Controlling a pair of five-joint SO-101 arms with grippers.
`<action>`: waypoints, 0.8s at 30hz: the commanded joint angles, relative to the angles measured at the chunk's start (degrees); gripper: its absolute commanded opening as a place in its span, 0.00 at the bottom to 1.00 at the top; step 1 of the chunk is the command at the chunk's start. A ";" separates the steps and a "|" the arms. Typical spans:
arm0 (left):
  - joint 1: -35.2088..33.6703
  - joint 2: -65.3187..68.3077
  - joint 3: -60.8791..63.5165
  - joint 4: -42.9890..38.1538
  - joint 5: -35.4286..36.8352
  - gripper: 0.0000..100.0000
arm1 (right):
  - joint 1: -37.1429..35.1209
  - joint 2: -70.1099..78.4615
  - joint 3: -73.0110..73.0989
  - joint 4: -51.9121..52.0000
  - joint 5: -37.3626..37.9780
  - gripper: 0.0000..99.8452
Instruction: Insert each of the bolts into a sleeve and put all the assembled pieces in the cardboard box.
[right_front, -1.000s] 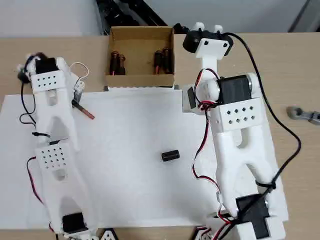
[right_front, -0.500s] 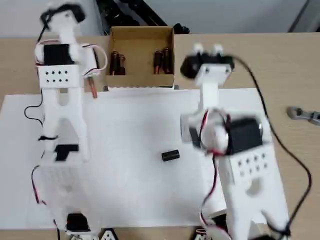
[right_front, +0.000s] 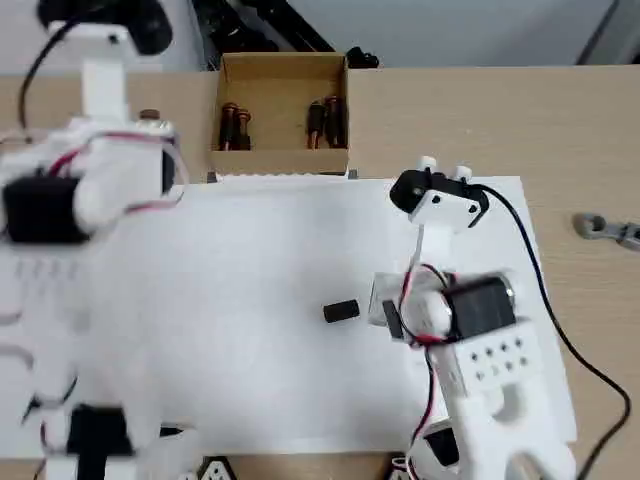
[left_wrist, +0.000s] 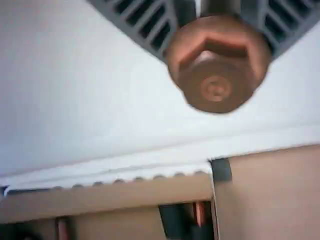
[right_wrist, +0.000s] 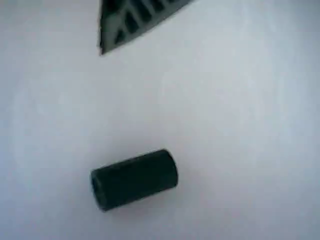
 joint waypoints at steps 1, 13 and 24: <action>0.44 -11.69 2.33 0.79 -0.97 0.01 | -0.48 4.97 -0.62 -0.40 -5.89 0.17; 0.09 -31.82 21.76 0.79 -0.79 0.01 | -3.30 25.01 -16.62 -1.19 -19.78 0.17; 0.00 -35.78 24.57 0.79 -0.62 0.01 | -11.56 38.81 -28.13 -1.27 -27.08 0.17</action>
